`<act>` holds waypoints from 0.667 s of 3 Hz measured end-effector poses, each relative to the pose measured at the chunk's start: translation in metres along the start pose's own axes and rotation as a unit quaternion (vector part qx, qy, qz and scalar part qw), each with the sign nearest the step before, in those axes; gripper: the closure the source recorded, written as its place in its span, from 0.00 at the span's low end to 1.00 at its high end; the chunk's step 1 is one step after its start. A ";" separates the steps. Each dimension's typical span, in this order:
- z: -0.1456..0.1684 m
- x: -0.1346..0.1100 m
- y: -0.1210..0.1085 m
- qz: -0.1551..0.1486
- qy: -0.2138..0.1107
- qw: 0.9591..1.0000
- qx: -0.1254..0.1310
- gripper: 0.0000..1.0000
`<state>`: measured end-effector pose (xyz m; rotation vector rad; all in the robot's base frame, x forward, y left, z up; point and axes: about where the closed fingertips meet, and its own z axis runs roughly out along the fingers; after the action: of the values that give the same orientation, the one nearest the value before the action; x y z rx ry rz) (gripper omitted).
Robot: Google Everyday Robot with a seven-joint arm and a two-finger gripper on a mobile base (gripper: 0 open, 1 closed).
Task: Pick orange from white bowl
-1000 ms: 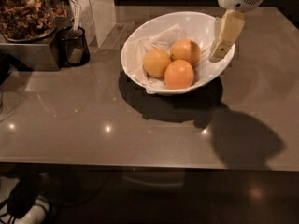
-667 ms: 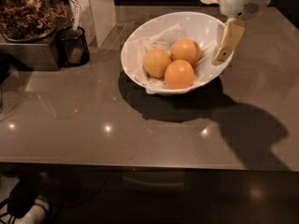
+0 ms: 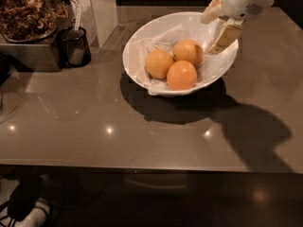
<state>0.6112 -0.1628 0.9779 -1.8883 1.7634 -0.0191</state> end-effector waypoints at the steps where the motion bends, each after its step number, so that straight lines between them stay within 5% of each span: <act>1: 0.004 0.000 0.000 0.003 -0.003 1.000 -0.001 0.20; 2: 0.017 0.000 -0.003 0.002 -0.018 1.000 -0.008 0.17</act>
Offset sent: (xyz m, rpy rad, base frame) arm 0.0163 0.0077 -0.0222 0.0608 0.0267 0.0354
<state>0.6205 -0.1568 0.9646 -1.8852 1.7477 0.0291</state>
